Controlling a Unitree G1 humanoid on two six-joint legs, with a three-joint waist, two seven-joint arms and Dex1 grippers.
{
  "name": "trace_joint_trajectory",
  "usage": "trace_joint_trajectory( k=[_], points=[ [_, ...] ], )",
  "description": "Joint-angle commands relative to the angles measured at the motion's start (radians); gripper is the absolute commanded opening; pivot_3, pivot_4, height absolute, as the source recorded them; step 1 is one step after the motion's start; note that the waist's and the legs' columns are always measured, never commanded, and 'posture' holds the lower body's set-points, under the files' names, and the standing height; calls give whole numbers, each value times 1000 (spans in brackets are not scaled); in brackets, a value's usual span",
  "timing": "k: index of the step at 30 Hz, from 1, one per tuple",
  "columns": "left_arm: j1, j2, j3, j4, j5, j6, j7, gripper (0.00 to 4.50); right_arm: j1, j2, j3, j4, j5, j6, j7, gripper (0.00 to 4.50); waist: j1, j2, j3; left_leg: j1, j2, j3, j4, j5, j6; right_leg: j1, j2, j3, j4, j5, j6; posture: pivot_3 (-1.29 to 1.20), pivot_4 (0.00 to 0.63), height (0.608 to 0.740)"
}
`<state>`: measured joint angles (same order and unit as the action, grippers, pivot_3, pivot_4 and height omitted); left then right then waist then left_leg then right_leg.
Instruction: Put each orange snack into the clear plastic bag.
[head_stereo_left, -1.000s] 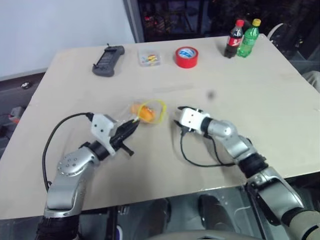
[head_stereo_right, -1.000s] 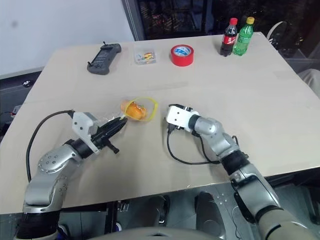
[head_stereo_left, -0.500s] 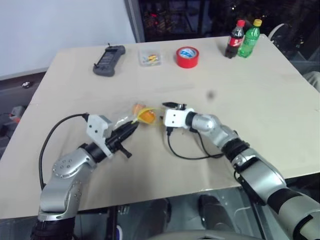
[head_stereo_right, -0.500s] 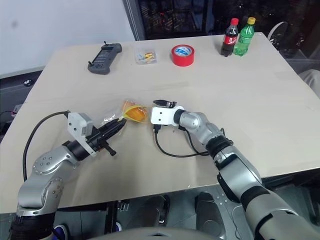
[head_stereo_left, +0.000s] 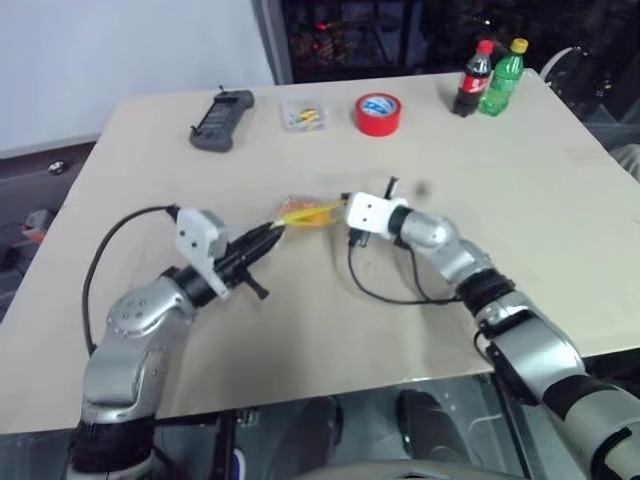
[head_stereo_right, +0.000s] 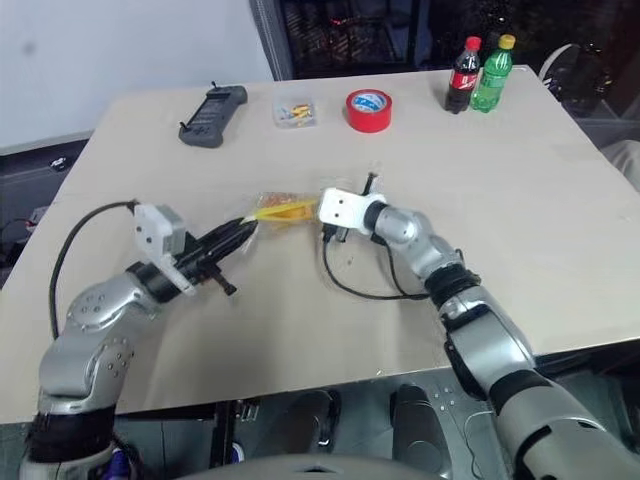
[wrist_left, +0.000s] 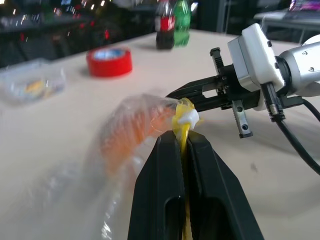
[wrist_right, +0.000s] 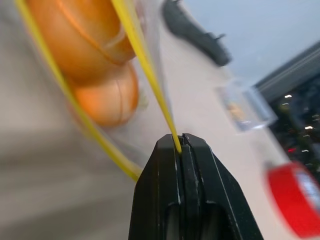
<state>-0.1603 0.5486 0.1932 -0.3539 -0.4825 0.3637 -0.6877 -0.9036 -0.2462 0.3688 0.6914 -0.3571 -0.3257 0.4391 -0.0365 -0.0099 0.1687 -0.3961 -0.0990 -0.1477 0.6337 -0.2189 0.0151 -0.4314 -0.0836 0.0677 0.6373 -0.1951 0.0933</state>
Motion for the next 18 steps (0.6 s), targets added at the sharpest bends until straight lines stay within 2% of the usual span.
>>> trace_joint_trajectory(
  k=[1, 4, 8, 10, 14, 16, 18],
  points=[
    [-193, 2, -56, 102, 44, 6, 14, 0, -44, -136, -73, -140, -4, 113, 78, 28, 6, 0, 1, 0, -1, 0, 0, 0, 0, 0, 0, 0, 0, 0, 0, 0, 150, 740],
    [-384, -14, -119, 282, 124, -73, 1, 0, -124, -237, -78, -126, -34, 148, 104, 28, -2, -1, 1, -1, -2, 0, 1, 0, 0, 0, -1, -1, 0, 0, 0, 0, 150, 740],
    [-512, -27, -163, 445, 192, -210, -42, 0, -171, -310, -78, -107, -52, 159, 103, 28, -14, -1, 2, -1, -1, 2, 0, 2, -4, -1, 1, 0, -3, 0, 0, 0, 150, 740],
    [-481, -35, -191, 446, 220, -293, -66, 0, -107, -356, -97, -211, -54, 207, 117, 28, -30, -1, 1, -1, 1, 2, -3, 2, -5, -1, 2, 0, -6, 0, 0, 0, 150, 740],
    [-326, -32, -245, 364, 292, -419, -77, 0, 83, -398, -112, -490, -34, 372, 213, 28, -29, -1, 1, -6, 1, 2, -8, 1, -2, -7, -3, 1, -11, 0, -1, 0, 150, 740],
    [-249, -30, -273, 331, 342, -461, -59, 0, 178, -395, -117, -587, -29, 423, 220, 615, -27, -1, 1, -11, 0, 4, -6, -1, 0, -11, -4, 2, -11, 0, 0, 0, 150, 740],
    [-187, -41, -285, 299, 377, -476, -31, 0, 269, -391, -126, -675, -33, 468, 208, 1451, -22, -1, 1, -18, -1, 3, 0, -1, 1, -18, -4, 1, -9, 0, 0, 0, 150, 740]
  ],
)
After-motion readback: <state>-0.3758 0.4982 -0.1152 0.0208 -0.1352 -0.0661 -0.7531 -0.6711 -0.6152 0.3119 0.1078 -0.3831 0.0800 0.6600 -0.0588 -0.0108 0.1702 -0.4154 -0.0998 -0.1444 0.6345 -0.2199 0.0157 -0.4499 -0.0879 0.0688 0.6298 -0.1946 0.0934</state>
